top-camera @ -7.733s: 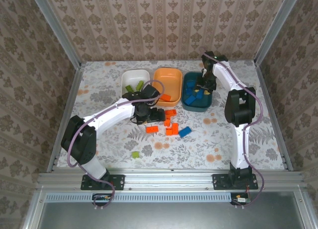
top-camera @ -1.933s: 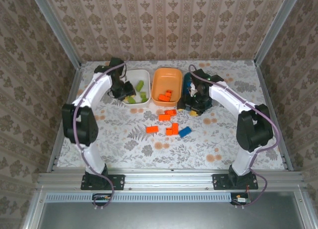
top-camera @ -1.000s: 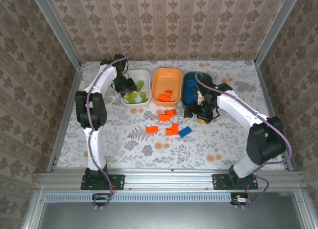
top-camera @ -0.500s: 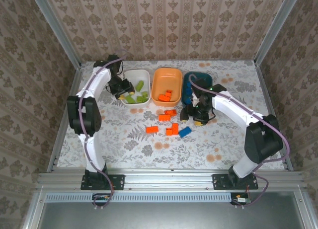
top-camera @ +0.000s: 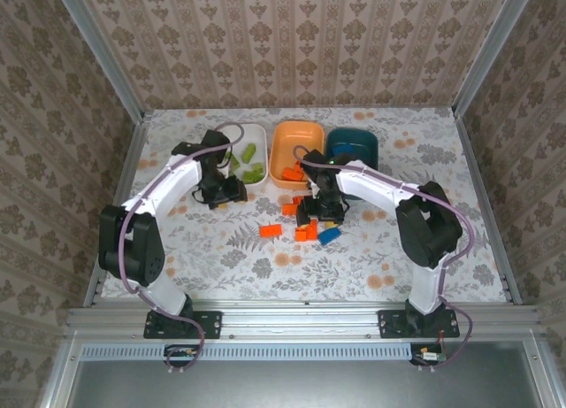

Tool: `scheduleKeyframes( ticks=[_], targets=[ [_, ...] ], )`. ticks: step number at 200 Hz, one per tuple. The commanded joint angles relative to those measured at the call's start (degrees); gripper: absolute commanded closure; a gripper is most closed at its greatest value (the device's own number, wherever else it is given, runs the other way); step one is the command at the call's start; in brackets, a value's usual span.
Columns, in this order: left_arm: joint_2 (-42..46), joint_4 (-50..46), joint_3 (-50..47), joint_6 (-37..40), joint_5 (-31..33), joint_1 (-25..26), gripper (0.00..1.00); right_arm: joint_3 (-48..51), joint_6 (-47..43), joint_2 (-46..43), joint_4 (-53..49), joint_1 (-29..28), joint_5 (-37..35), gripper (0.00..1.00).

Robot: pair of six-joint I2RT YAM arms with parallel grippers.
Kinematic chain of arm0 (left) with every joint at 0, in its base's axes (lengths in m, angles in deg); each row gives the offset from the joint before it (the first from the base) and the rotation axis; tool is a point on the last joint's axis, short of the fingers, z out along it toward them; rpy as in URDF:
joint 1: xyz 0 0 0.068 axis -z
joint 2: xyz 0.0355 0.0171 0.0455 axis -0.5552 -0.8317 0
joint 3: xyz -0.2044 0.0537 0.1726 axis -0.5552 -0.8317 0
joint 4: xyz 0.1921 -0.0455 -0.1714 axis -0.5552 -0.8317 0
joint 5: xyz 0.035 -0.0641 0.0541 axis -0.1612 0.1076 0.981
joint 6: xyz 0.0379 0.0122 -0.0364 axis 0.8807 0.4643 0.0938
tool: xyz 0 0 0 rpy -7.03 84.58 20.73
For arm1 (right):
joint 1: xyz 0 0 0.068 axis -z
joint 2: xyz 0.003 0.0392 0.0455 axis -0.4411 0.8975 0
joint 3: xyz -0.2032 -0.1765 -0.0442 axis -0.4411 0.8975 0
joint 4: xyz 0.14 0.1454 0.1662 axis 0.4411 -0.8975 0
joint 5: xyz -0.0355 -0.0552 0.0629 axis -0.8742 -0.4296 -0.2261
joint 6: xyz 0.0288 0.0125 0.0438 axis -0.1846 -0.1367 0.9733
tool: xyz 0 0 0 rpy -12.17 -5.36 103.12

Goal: Sort the legos into containers by color

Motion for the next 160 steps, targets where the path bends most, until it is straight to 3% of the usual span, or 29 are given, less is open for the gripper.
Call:
scheduleKeyframes(
  ticks=[1,115,142,160],
  targets=[
    [1.6,2.6,-1.8,-2.0,-0.3,0.8,0.48,-2.4,-0.2,2.6,-1.5,0.1,-3.9,0.32],
    [1.1,-0.8,0.0,1.6,-0.3,0.5,0.48,-9.0,2.6,13.4,-1.5,-1.5,-7.5,0.37],
    [1.0,-0.8,-0.1,2.3,-0.7,-0.1,0.48,-8.9,2.8,14.3,-1.7,-2.0,-8.3,0.44],
    [1.0,-0.6,-0.1,2.6,-1.0,-0.6,0.48,-9.0,2.9,14.2,-1.6,-2.0,-8.3,0.53]
  ],
)
